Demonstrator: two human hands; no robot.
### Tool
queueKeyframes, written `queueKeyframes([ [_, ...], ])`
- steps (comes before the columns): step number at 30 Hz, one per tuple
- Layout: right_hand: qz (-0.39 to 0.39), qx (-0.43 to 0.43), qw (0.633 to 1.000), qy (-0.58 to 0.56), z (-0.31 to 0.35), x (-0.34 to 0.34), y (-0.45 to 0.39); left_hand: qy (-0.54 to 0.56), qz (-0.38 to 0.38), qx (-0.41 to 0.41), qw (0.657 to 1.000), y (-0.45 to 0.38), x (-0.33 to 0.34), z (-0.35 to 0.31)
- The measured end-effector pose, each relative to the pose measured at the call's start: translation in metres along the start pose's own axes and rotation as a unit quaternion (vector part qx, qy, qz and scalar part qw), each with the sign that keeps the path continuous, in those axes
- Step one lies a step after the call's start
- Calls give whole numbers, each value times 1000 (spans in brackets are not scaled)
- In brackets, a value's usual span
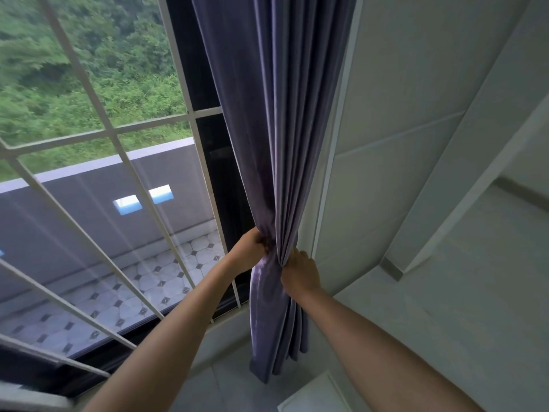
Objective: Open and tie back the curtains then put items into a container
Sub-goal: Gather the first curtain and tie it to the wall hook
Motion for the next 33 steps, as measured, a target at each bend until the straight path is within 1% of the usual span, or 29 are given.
queueKeyframes([
  [3,3,6,1000,-11,0,1,-1,9,9,27,1000,7,2,-8],
  [6,0,5,1000,-18,0,-1,-1,11,-3,-6,1000,0,-3,-1],
  [9,14,33,999,-35,-2,-5,0,24,-6,-19,1000,-3,-5,2],
  [11,15,43,998,-33,0,-7,-2,8,-25,7,1000,0,-9,-4],
  [14,27,31,999,-8,8,-3,-3,52,-51,44,996,2,-16,-9],
  [15,32,32,999,-5,9,-2,-4,49,-43,48,997,0,-16,-6],
  [17,38,42,998,2,7,-3,-6,11,-10,46,999,-4,-9,0],
  [18,37,41,998,6,7,-6,-7,19,2,45,999,-3,-6,2],
  [20,43,33,998,16,7,-7,-11,84,18,51,995,7,0,0],
  [22,56,28,998,17,7,-6,-12,133,50,56,988,14,9,-3],
  [24,56,32,998,-1,5,-5,-15,151,84,49,984,15,18,-2],
  [26,56,40,998,-7,6,-8,-15,158,98,51,981,16,20,-5],
  [28,59,47,997,0,9,-11,-12,157,87,49,983,14,17,-6],
  [30,79,41,996,3,14,-7,-9,154,62,48,985,10,12,-7],
  [33,134,39,989,-47,13,14,-16,149,24,47,987,5,6,-4],
])
Point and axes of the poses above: each hand's wrist, its own y-axis away from the middle knuckle, its own x-axis out of the palm, z = x × y, the point moved 9 cm from there along -y, towards the middle knuckle, and after that the axes turned 4 degrees about -y, right-handed, at the moved point
